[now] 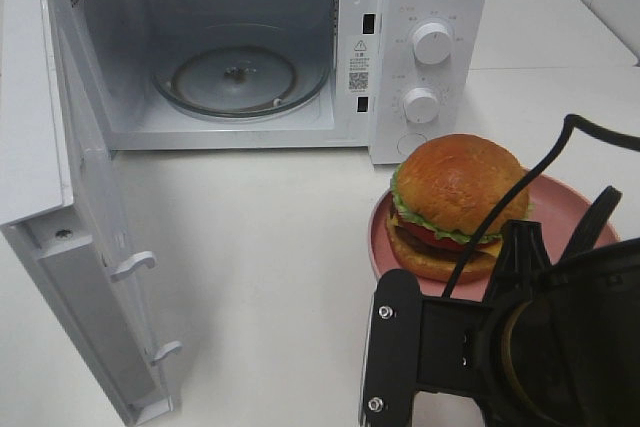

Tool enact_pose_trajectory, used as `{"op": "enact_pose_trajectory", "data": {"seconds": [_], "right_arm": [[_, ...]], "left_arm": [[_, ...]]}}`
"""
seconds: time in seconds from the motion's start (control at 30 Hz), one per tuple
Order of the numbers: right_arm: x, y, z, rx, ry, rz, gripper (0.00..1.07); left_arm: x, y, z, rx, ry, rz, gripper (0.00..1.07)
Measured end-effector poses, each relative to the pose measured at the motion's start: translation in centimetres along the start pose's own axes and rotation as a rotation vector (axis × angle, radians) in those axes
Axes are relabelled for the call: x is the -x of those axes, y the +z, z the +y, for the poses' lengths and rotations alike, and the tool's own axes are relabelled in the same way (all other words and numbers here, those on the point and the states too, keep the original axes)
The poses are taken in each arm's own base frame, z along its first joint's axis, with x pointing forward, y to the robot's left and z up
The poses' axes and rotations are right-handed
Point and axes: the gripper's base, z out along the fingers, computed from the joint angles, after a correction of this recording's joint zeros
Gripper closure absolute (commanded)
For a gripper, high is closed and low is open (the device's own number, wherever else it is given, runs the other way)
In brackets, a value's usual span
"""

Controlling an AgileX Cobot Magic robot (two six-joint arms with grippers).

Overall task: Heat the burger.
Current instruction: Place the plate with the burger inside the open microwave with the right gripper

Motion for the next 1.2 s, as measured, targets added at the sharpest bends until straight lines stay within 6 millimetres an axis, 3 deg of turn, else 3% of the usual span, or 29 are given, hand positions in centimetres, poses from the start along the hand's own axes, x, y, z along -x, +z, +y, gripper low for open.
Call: {"op": "enact_pose_trajectory", "data": {"seconds": [1.2], "right_arm": [[1.9, 0.1, -0.2, -0.013, -0.408, -0.239, 1.07]], "left_arm": [[0.0, 0.0, 0.0, 0.0, 0.0, 0.0, 0.07]]}}
